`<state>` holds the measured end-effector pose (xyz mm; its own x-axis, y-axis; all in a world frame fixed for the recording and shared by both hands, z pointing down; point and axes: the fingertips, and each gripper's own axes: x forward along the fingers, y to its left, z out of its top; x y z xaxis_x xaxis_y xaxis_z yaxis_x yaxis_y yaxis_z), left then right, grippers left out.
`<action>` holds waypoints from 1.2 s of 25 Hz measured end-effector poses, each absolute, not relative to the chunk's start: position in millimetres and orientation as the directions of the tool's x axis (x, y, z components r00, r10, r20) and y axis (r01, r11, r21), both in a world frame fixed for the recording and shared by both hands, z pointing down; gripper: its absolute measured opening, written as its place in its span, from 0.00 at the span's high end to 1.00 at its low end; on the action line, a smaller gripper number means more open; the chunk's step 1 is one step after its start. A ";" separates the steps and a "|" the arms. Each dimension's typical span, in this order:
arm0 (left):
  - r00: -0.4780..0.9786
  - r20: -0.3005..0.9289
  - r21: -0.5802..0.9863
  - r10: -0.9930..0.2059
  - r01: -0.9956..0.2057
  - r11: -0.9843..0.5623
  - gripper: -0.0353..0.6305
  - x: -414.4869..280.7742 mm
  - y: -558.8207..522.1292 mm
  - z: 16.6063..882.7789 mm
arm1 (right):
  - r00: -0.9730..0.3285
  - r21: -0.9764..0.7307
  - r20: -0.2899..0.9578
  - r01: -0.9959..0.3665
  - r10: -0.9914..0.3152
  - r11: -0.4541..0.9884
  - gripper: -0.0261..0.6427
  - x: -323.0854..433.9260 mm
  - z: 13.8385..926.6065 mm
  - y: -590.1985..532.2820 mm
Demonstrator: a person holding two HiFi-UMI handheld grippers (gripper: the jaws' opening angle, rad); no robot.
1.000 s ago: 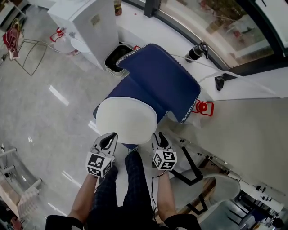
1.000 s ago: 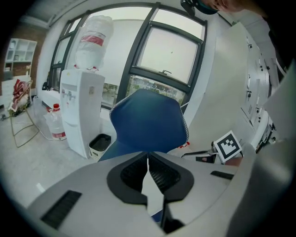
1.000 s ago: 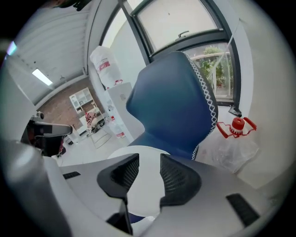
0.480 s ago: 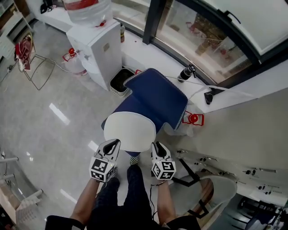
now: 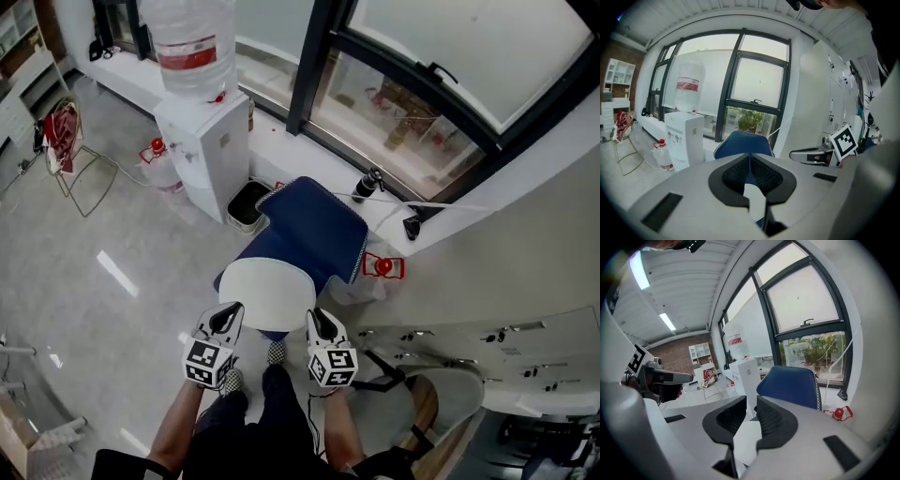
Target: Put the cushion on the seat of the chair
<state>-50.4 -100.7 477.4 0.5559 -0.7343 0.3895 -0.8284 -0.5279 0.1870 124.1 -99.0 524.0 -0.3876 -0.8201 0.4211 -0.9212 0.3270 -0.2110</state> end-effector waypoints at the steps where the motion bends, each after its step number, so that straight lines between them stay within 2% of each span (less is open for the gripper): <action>1: 0.556 0.380 0.181 -0.739 -0.828 -0.530 0.91 -50.7 -97.8 469.5 | -0.385 -0.199 0.409 -0.923 -0.827 0.331 0.84 124.0 513.7 -95.1; 12: 0.586 0.287 0.139 -0.758 -0.808 -0.573 0.91 -59.5 -64.7 394.9 | -0.346 -0.115 0.280 -0.938 -0.895 0.326 0.87 113.1 418.9 -49.6; 30: 0.604 0.225 0.094 -0.765 -0.795 -0.600 0.91 -85.3 -4.3 357.2 | -0.313 -0.065 0.195 -0.950 -0.930 0.306 0.90 101.6 370.6 24.1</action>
<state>-85.3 -4.3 357.2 0.6039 -0.7647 0.2248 -0.7946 -0.5998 0.0943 101.6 24.1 370.6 -0.3131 -0.9295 0.1948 -0.9497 0.3063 -0.0646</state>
